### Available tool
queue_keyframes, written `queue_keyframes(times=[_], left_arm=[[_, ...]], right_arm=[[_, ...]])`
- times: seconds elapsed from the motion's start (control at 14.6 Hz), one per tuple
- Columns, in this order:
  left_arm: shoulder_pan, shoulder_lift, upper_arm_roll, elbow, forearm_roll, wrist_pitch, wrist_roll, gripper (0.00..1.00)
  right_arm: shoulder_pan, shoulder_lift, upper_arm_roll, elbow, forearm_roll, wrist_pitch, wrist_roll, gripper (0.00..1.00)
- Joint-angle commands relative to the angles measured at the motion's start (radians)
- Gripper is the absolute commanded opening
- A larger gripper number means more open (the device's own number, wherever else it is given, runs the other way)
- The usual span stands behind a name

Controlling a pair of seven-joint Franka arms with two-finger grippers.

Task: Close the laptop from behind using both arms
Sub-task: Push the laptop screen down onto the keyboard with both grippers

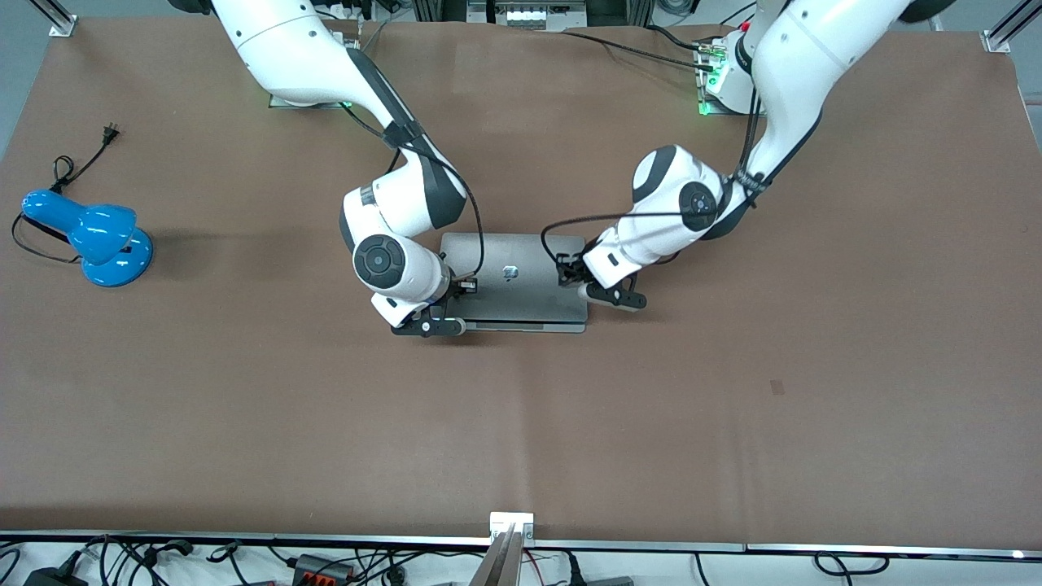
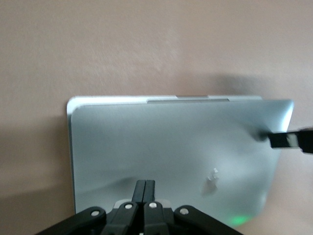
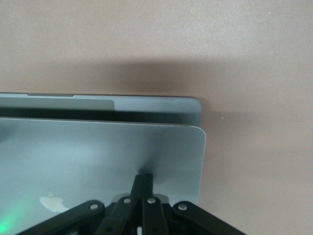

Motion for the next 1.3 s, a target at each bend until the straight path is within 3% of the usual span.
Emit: queue_keyframes(times=[0.0,0.41,0.82,1.23], left_arm=[[-0.028,0.073,0.046,0.063,0.079,0.031,0.018,0.01],[-0.079,0.121,0.105,0.08,0.085,0.071,0.019,0.01],[-0.077,0.121,0.106,0.079,0.087,0.071,0.018,0.01],[-0.041,0.058,0.105,0.062,0.091,0.043,0.015,0.01]], right_arm=[[0.002,0.038,0.003,0.026,-0.023,0.031,0.027,0.0],[0.004,0.058,0.003,0.028,-0.023,0.047,0.028,0.0],[0.009,0.068,0.003,0.026,-0.025,0.063,0.028,0.0],[0.01,0.065,0.002,0.028,-0.031,0.062,0.027,0.0]])
